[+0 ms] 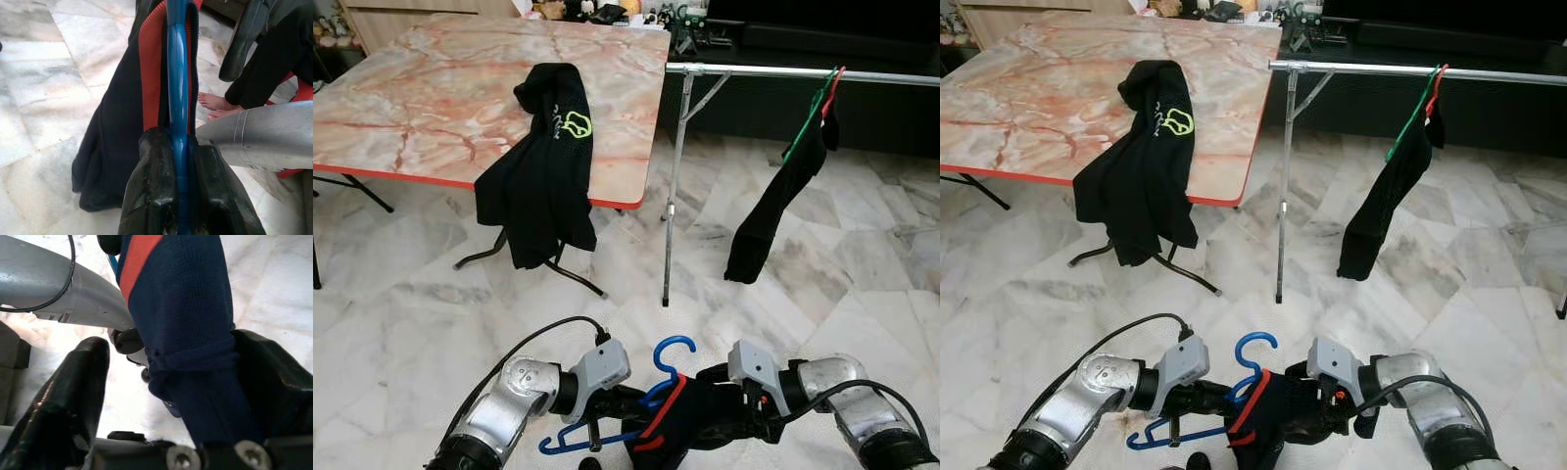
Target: Hang hanger
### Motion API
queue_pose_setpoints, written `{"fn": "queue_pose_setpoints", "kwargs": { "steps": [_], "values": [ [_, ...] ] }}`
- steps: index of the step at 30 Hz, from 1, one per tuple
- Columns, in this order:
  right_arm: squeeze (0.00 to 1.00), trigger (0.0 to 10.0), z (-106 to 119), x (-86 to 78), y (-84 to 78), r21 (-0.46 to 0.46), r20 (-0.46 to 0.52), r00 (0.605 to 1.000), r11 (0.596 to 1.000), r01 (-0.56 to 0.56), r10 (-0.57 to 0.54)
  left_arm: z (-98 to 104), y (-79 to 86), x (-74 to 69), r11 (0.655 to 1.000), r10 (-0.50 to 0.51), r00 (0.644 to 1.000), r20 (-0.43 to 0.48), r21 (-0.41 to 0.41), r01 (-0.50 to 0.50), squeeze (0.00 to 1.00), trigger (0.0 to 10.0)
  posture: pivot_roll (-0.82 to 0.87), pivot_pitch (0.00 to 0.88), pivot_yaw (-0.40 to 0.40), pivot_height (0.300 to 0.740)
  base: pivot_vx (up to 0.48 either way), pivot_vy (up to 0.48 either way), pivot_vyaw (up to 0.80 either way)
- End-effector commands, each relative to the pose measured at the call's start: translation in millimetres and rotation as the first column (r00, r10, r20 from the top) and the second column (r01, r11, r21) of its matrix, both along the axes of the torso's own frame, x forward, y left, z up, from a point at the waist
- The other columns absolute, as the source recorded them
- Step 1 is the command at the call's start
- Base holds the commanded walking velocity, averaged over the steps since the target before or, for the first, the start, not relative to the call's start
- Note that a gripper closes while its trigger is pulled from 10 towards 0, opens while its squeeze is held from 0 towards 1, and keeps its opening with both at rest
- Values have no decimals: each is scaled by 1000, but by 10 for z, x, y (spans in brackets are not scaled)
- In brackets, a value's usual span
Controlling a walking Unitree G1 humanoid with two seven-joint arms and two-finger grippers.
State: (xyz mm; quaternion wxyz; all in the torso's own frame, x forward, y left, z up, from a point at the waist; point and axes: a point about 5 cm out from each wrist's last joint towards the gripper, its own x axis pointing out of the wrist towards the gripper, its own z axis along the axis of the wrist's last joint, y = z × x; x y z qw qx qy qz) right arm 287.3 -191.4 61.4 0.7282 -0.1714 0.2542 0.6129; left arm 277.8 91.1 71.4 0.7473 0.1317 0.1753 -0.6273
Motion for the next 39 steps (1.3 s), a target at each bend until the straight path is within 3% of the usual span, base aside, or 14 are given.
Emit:
{"fn": "queue_pose_setpoints", "kwargs": {
  "steps": [1, 25, 39],
  "values": [
    [0, 0, -49, -42, 4, -8, -21, 1000, 1000, -17, 16, 79, -40, -2, 999, -32, 999, 18, -25, 32, 0, 10000, -30, 200, 22, 740, 0, 0, 0],
    [0, 0, -39, -53, 143, 29, 18, 998, 998, -54, 54, 132, 155, -27, 999, -40, 999, -5, 28, 40, 0, 10000, 15, 245, 87, 740, 0, 0, 0],
    [0, 0, 12, -38, 103, 18, 28, 998, 998, -65, 64, 131, 123, 18, 1000, -5, 1000, 8, 27, 5, 0, 10000, 9, 226, 66, 740, 0, 0, 0]
  ]
}}
